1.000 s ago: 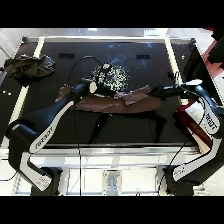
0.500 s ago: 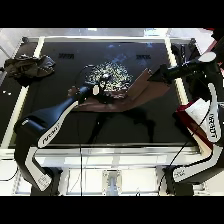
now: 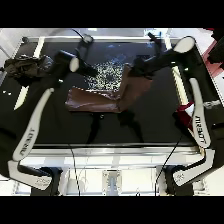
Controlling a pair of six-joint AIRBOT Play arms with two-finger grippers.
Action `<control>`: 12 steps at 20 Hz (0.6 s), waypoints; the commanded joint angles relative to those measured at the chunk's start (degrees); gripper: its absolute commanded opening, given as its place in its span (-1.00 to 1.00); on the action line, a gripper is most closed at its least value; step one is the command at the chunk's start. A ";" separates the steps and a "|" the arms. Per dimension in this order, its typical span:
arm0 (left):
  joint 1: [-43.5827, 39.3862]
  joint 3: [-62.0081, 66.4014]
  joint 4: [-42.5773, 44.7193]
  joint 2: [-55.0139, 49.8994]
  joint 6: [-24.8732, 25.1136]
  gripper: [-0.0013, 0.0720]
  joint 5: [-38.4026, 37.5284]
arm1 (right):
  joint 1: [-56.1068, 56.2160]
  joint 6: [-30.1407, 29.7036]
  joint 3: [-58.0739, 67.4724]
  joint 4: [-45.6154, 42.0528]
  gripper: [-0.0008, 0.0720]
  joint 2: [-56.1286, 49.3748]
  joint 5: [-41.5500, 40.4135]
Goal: Fold the shirts.
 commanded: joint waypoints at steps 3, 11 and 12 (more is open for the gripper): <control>5.25 1.29 3.23 8.15 -0.55 -0.93 -7.52 | 16.13 2.91 0.57 3.28 -0.89 -6.69 -20.70; 6.27 1.27 3.23 8.35 0.76 -0.93 -13.53 | 22.32 1.18 0.57 10.27 0.56 -8.76 -45.62; 6.27 1.27 3.21 8.35 0.74 -0.93 -13.46 | 21.14 -0.26 0.57 9.22 0.52 -7.96 -43.45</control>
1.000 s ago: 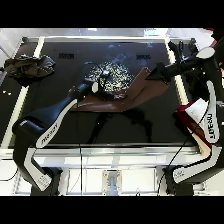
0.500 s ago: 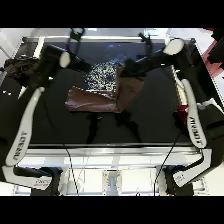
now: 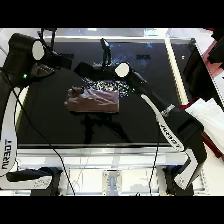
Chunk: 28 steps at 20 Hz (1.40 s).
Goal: Fold the shirts.
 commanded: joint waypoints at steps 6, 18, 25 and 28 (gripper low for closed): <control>0.22 0.04 -0.31 0.13 0.28 -0.93 -1.03 | -10.73 6.82 -0.02 -24.13 0.49 1.44 20.41; 0.22 0.04 -0.04 0.11 1.60 -0.90 0.70 | -20.06 6.21 -0.11 -15.82 0.73 -13.40 33.90; 0.22 0.04 -0.04 0.11 1.60 -0.90 0.87 | -19.19 3.76 -0.09 -4.44 0.73 -18.51 32.96; 0.22 0.04 -0.04 0.11 1.60 -0.90 0.85 | -17.20 1.64 -0.07 1.70 0.67 -20.24 31.39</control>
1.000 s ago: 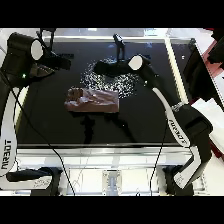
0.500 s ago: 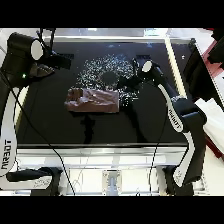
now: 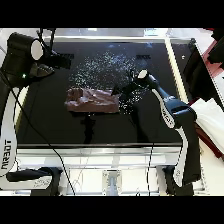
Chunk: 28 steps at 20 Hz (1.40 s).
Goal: Fold the shirts.
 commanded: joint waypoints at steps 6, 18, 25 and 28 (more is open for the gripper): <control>0.04 0.04 0.44 -0.02 0.07 -0.90 -0.26 | 4.37 -11.41 0.02 21.20 -0.89 -2.60 -0.92; 0.26 0.04 0.76 -0.02 0.00 -0.90 -0.48 | -19.23 -8.57 0.24 8.83 -0.89 17.11 5.20; 0.26 0.04 -0.22 -0.02 -0.63 -0.90 -0.44 | -43.32 -1.53 0.24 -10.97 -0.89 33.57 25.49; 0.26 0.04 -1.36 -0.02 -0.63 -0.90 -0.46 | -53.75 -1.49 0.24 -17.00 -0.89 39.15 33.03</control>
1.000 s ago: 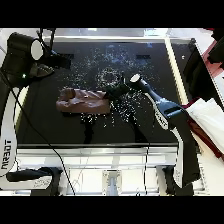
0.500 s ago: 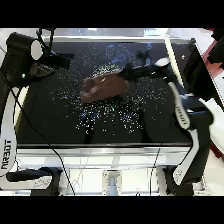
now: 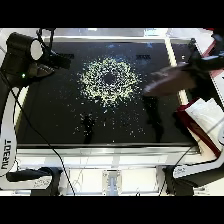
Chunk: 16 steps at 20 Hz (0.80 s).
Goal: Fold the shirts.
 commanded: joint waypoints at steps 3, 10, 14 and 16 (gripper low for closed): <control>0.02 0.04 -2.14 0.00 -0.15 -0.90 0.02 | -19.76 1.46 -0.15 -10.62 -0.90 10.05 10.73; 0.00 0.04 -5.95 0.00 -0.17 -0.90 0.02 | -27.54 -5.81 -0.83 -41.07 -0.90 14.34 10.80; 0.00 0.04 -9.84 0.00 -0.15 -0.90 0.00 | -28.04 -6.80 -8.85 -42.53 -0.89 14.27 10.73; 0.00 0.04 -10.49 0.00 -0.15 -0.90 0.00 | -28.04 -6.69 -12.52 -42.53 -0.25 14.21 10.75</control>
